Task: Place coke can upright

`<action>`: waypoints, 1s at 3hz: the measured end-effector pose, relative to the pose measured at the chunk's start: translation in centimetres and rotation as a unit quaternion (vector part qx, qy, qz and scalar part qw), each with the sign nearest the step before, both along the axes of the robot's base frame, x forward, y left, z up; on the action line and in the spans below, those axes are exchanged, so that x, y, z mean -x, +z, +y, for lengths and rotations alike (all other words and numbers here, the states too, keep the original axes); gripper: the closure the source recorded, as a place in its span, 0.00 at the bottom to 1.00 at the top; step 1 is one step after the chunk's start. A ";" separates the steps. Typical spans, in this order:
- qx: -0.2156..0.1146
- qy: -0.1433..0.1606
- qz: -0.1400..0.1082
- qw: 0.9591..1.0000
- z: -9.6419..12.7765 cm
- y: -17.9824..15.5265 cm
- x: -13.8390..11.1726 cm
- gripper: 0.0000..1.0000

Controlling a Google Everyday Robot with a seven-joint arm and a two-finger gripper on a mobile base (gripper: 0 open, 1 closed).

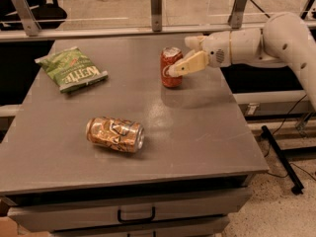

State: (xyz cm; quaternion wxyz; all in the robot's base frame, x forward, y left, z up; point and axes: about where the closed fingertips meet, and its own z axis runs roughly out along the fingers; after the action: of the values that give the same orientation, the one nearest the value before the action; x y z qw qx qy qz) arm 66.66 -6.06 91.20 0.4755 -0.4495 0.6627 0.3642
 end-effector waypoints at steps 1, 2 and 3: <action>0.006 -0.016 -0.004 1.000 -2.4 2.6 0.7 0.00; 0.006 -0.032 -0.008 0.999 -4.8 5.9 1.7 0.00; 0.003 -0.057 -0.011 0.998 -7.3 9.4 2.6 0.00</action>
Offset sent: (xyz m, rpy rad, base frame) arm -0.0295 -0.0859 0.1041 -0.0113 -0.0316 -0.1185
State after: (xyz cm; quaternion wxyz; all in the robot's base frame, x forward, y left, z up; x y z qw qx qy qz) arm 64.08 -13.40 100.62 0.5013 -0.4165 0.6831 0.3297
